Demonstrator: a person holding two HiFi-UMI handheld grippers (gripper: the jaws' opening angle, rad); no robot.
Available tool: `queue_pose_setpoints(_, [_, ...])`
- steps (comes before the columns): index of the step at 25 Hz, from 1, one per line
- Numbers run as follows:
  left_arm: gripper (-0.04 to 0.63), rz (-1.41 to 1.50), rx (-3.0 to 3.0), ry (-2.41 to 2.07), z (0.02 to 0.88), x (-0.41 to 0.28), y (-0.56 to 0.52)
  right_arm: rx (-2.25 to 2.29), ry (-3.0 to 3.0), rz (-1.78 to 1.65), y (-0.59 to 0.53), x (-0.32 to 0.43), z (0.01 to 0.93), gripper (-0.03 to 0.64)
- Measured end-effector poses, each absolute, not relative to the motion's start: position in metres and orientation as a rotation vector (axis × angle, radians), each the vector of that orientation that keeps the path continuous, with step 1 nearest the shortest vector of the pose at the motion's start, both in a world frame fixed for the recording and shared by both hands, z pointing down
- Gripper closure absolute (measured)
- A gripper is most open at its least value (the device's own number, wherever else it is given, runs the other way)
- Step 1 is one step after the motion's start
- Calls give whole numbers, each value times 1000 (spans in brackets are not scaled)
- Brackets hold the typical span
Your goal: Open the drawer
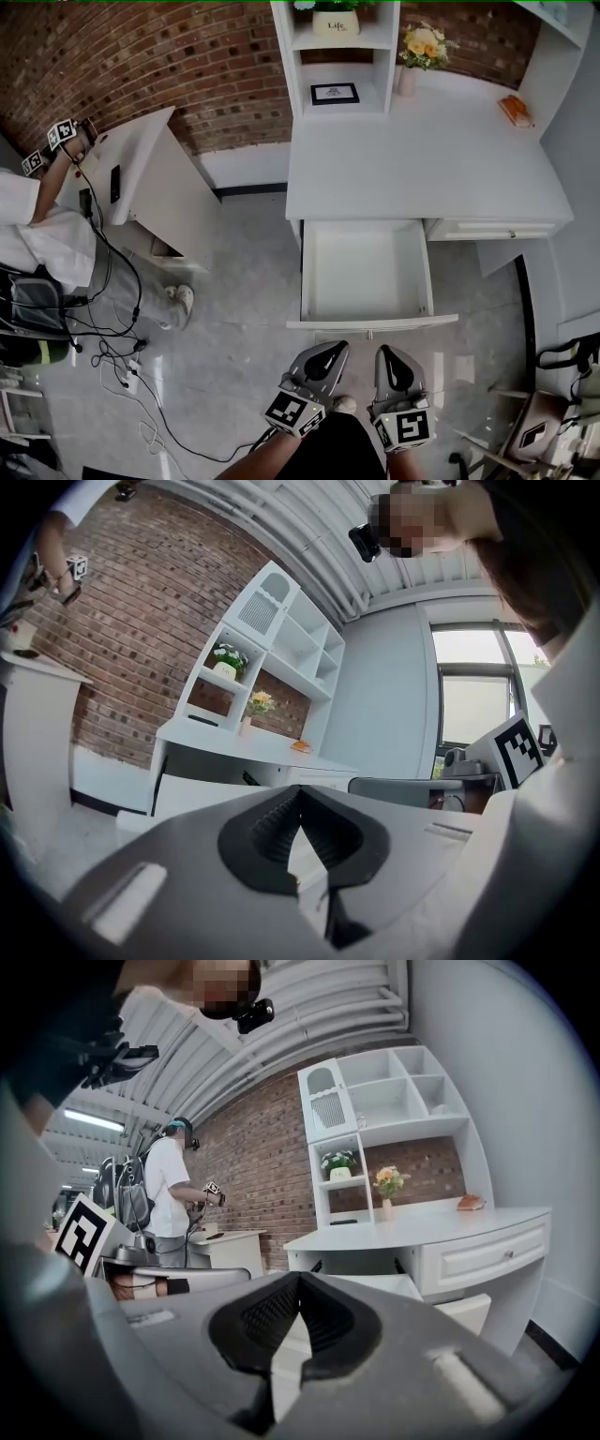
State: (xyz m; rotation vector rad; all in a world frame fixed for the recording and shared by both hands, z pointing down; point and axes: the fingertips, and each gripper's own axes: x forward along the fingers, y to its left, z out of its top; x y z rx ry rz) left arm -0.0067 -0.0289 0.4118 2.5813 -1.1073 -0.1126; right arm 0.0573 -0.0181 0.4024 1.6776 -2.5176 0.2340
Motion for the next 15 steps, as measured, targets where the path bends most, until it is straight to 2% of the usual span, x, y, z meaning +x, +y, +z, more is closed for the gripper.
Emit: queue_pose_setpoints(15, [592,-152,2660,-1083,336,-11,-29,1631,-2542,204,-5,53,336,614])
